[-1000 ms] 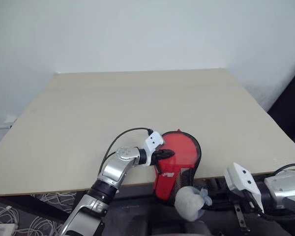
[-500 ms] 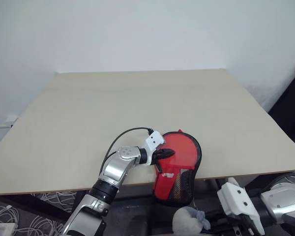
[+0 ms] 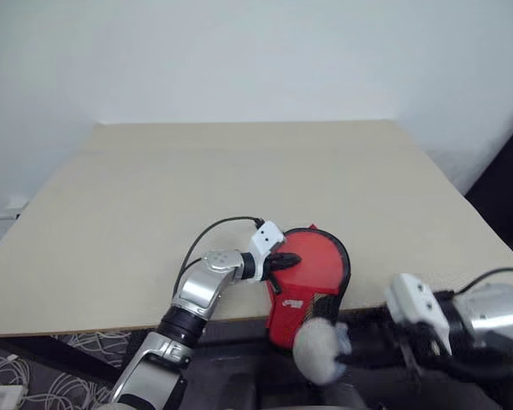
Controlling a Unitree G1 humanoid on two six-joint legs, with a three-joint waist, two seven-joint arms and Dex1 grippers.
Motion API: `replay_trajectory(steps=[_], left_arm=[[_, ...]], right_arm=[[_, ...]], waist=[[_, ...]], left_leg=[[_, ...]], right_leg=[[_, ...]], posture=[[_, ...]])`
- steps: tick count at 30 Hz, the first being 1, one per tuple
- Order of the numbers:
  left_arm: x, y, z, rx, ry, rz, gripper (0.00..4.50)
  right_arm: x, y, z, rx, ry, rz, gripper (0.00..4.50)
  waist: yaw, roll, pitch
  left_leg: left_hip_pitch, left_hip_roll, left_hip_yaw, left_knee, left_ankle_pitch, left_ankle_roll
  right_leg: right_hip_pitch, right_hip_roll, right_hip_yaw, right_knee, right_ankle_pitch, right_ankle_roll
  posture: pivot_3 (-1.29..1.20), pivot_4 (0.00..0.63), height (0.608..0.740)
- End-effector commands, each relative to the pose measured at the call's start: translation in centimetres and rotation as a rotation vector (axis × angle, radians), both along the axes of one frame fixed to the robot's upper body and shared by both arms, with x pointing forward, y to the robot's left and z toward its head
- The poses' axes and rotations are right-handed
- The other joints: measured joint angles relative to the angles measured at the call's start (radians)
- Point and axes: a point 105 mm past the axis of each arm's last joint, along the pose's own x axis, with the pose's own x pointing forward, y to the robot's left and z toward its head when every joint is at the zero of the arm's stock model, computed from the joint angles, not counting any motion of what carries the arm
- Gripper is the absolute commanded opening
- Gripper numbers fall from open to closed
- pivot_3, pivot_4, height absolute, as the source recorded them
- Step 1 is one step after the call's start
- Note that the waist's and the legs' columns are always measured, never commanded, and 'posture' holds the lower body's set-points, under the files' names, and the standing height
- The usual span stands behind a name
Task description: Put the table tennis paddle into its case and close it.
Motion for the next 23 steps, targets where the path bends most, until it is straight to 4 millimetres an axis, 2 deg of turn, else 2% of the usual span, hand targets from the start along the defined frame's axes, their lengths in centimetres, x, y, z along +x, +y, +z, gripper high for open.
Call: replay_trajectory(steps=[1,4,7,10,14,17,20,23], left_arm=[[1.1,1.1,5.1,-0.068,-0.123,0.012,1.28],[1.3,2.8,7.8,-0.083,-0.185,0.037,2.32],[1.9,5.1,9.8,-0.065,-0.249,0.092,3.37],[3.2,8.1,11.6,-0.061,-0.325,0.215,4.45],[4.9,12.1,12.8,-0.04,-0.385,0.39,4.48],[5.2,14.3,12.4,-0.03,-0.373,0.474,4.48],[4.9,15.6,11.3,-0.008,-0.346,0.52,4.48],[4.6,16.0,10.5,0.002,-0.332,0.543,4.48]], right_arm=[[3.5,-0.9,1.1,0.042,-0.03,-0.149,3.51],[6.5,-1.5,1.5,0.052,-0.067,-0.265,4.5],[8.9,-1.9,1.7,0.049,-0.102,-0.358,4.5],[10.4,-1.9,1.8,0.051,-0.125,-0.4,4.5],[11.9,-1.9,1.9,0.058,-0.149,-0.454,4.5],[12.5,-1.8,1.6,0.057,-0.156,-0.47,4.5],[12.8,-1.7,1.2,0.046,-0.169,-0.483,4.5],[13.2,-1.9,1.1,0.047,-0.171,-0.504,4.5]], waist=[[0.001,-0.002,0.002],[0.003,-0.002,0.002],[0.003,-0.001,0.002],[0.003,-0.001,0.003],[0.003,-0.001,0.003],[0.002,-0.001,0.003],[0.003,-0.001,0.003],[0.003,-0.001,0.003]], left_leg=[[-0.001,0.0,0.0,0.0,0.001,0.002],[-0.002,0.001,0.0,-0.002,0.001,0.002],[-0.002,0.001,0.001,-0.004,0.001,0.003],[-0.002,0.0,0.002,-0.003,0.001,0.003],[-0.002,0.001,0.002,-0.001,0.001,0.003],[-0.001,0.001,0.002,-0.001,0.001,0.003],[-0.002,0.001,0.002,-0.001,0.001,0.003],[-0.002,0.001,0.002,-0.002,0.001,0.003]], right_leg=[[-0.001,0.0,0.0,0.0,0.001,-0.001],[-0.002,0.001,0.001,0.0,0.001,-0.001],[-0.003,0.001,0.001,0.0,0.001,-0.002],[-0.002,0.001,0.002,0.0,0.001,-0.001],[-0.001,0.002,0.002,0.001,0.001,-0.001],[-0.001,0.002,0.002,0.001,0.002,-0.001],[-0.001,0.002,0.002,0.001,0.002,-0.001],[-0.001,0.002,0.002,0.001,0.003,0.001]], posture=[[0.0,0.0,0.74],[0.0,0.0,0.74],[0.0,0.0,0.74],[0.0,0.0,0.74],[0.0,0.0,0.74],[0.0,0.0,0.74],[0.0,0.0,0.74],[0.0,0.0,0.74]])
